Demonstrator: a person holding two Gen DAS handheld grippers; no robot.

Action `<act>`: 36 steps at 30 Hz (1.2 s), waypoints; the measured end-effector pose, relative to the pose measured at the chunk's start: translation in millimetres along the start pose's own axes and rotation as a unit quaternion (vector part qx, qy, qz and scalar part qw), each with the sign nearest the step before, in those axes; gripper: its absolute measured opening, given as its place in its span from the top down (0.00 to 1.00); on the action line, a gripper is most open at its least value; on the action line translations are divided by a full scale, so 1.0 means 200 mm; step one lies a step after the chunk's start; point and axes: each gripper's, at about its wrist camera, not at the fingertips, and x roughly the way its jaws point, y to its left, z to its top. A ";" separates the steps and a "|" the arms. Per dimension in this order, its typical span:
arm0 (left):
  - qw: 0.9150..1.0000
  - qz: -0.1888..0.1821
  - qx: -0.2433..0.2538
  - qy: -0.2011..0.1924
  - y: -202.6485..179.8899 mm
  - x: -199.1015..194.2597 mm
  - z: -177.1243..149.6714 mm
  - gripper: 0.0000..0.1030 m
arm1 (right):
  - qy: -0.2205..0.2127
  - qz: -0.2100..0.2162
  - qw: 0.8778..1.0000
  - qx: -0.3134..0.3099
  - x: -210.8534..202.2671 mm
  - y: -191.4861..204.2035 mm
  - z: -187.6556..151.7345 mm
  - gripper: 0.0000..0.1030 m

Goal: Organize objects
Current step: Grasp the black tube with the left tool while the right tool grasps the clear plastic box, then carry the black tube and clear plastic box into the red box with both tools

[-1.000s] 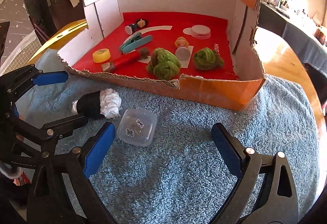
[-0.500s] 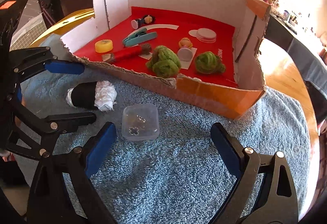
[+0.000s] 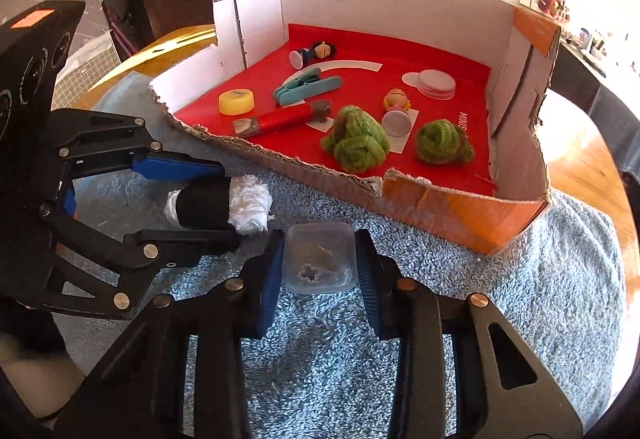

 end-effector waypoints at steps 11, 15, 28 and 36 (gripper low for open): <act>0.998 -0.003 -0.037 -0.042 0.06 -0.21 0.01 0.60 | -0.021 0.010 1.000 0.010 -0.10 0.04 0.00 0.68; 0.997 -0.001 -0.050 -0.060 0.09 -0.32 0.02 0.63 | -0.038 0.013 0.999 0.007 -0.18 0.07 0.01 0.68; 0.997 0.005 -0.064 -0.034 0.12 -0.30 -0.05 0.75 | -0.052 0.017 0.999 -0.003 -0.26 0.13 0.04 0.68; 0.997 -0.016 -0.071 -0.025 0.10 -0.27 -0.12 0.77 | -0.043 0.023 0.999 0.009 -0.23 0.12 -0.02 0.68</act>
